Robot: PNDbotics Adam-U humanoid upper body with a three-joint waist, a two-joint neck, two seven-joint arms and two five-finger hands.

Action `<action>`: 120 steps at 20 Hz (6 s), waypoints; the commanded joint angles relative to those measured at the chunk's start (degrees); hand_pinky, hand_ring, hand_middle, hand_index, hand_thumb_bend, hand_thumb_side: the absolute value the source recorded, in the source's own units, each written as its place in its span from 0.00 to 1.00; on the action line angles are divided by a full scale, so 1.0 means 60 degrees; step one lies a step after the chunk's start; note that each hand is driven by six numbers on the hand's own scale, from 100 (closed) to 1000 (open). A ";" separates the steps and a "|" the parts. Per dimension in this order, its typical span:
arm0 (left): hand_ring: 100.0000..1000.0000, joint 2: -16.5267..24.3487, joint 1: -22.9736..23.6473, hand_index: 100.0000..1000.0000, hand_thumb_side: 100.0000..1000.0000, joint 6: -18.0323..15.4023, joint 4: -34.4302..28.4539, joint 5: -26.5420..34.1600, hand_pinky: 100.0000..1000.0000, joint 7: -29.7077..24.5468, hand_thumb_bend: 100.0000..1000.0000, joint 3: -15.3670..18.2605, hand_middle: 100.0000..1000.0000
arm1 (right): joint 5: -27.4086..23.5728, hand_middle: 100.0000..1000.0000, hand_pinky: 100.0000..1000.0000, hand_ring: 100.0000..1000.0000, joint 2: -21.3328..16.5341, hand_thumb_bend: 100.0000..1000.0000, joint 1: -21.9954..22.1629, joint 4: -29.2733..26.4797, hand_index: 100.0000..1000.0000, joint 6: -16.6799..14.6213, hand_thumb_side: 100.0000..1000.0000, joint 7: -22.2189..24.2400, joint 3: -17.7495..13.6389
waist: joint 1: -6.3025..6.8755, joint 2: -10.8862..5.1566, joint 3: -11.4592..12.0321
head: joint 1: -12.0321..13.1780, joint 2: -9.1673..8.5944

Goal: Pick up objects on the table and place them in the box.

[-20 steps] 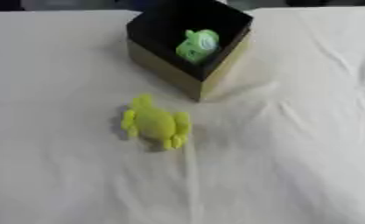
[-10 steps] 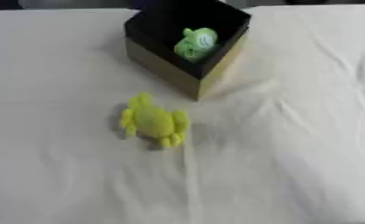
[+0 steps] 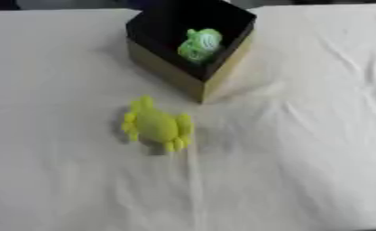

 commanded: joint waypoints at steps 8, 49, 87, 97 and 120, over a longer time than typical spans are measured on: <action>0.80 0.0132 -0.0041 0.82 1.00 -0.0104 -0.0143 -0.0070 0.69 0.0013 0.21 0.0093 0.76 | 0.0057 0.65 0.83 0.68 -0.0180 0.00 -0.0053 -0.0141 0.78 0.0011 1.00 -0.0031 -0.0082 | 0.0006 -0.0175 0.0014 | -0.0002 0.0101; 0.79 -0.0148 -0.0241 0.82 1.00 -0.0182 -0.0143 0.0001 0.69 0.0223 0.22 0.0203 0.75 | 0.0020 0.65 0.82 0.68 -0.0160 0.00 -0.0061 -0.0141 0.78 -0.0018 1.00 -0.0044 -0.0062 | -0.0034 -0.0424 0.0230 | 0.0214 -0.0114; 0.84 0.2932 -0.3901 0.86 0.77 0.3248 -0.0143 -0.1755 0.80 -0.9098 0.52 -0.4759 0.81 | -0.0006 0.65 0.82 0.68 -0.0448 0.00 0.0062 -0.0141 0.78 -0.0007 1.00 0.0148 0.0140 | 0.0294 -0.0510 0.0134 | -0.0118 0.0408; 0.87 0.2273 -0.4262 0.85 0.57 0.3646 -0.0143 -0.2443 0.77 -1.0660 0.65 -0.5463 0.83 | -0.0031 0.65 0.82 0.68 -0.0392 0.00 0.0056 -0.0141 0.78 -0.0009 1.00 0.0155 0.0149 | 0.0303 -0.0475 0.0080 | -0.0194 0.0371; 0.89 0.1516 -0.4148 0.89 0.39 0.3699 0.1043 -0.4223 0.80 -1.0551 0.44 -0.5744 0.89 | -0.0063 0.65 0.82 0.67 -0.0237 0.00 0.0036 -0.0141 0.77 -0.0011 1.00 0.0129 0.0145 | 0.0298 -0.0197 -0.0099 | -0.0177 0.0147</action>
